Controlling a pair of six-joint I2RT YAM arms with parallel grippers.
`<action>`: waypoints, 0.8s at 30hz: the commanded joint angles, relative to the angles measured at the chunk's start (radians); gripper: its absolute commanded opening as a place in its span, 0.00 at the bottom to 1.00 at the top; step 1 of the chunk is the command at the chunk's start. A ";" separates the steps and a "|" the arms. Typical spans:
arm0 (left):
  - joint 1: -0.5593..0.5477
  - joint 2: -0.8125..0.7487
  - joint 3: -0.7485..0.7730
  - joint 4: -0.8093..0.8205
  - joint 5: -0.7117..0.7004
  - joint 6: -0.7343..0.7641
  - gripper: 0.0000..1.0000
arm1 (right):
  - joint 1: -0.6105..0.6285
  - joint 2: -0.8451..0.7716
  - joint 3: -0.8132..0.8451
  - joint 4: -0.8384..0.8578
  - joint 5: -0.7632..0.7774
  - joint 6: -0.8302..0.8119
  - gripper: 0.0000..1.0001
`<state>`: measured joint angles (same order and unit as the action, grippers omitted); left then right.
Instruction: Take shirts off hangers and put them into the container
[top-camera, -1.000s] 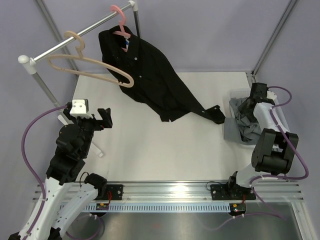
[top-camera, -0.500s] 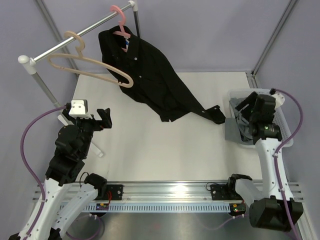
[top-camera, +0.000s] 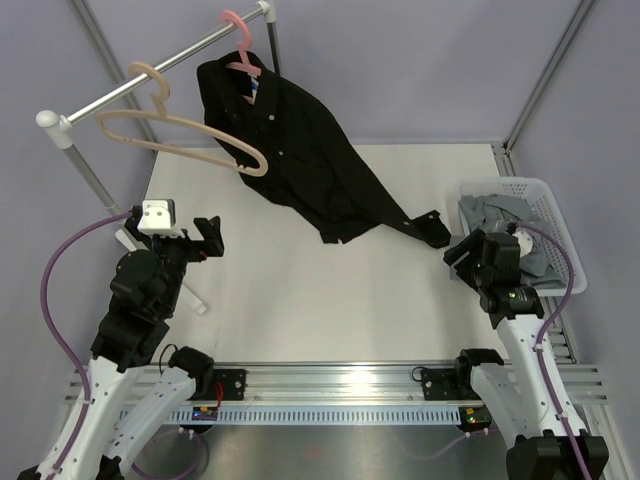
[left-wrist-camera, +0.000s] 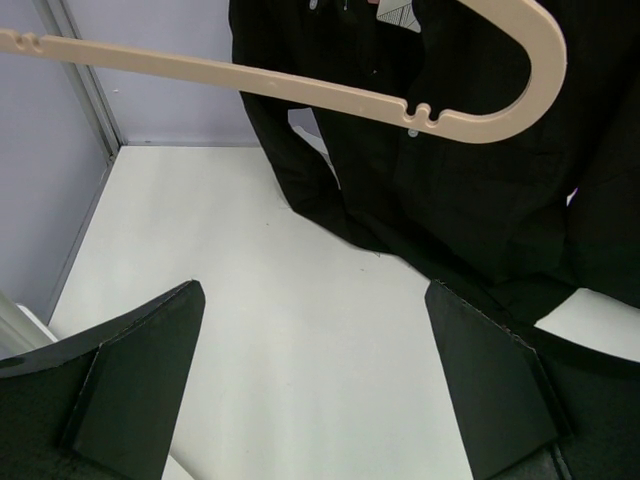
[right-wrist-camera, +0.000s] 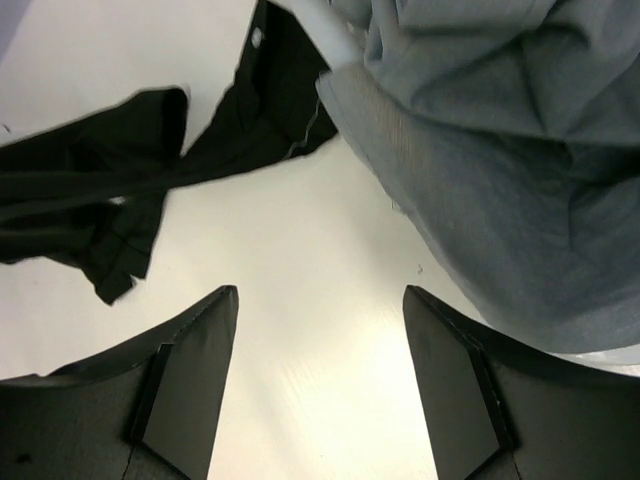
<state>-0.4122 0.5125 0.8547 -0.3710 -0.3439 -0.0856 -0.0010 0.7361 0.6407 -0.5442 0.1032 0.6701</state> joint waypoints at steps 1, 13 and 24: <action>0.003 -0.005 -0.009 0.047 -0.001 0.006 0.99 | 0.036 -0.021 -0.045 -0.016 -0.002 0.063 0.76; 0.003 0.000 -0.008 0.047 0.003 0.004 0.99 | 0.050 0.011 -0.078 -0.066 0.107 0.112 0.78; 0.003 -0.003 -0.009 0.047 0.002 0.006 0.99 | 0.050 0.045 -0.119 0.006 0.179 0.146 0.78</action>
<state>-0.4118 0.5125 0.8547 -0.3710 -0.3439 -0.0856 0.0399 0.7605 0.5259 -0.5926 0.2272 0.7898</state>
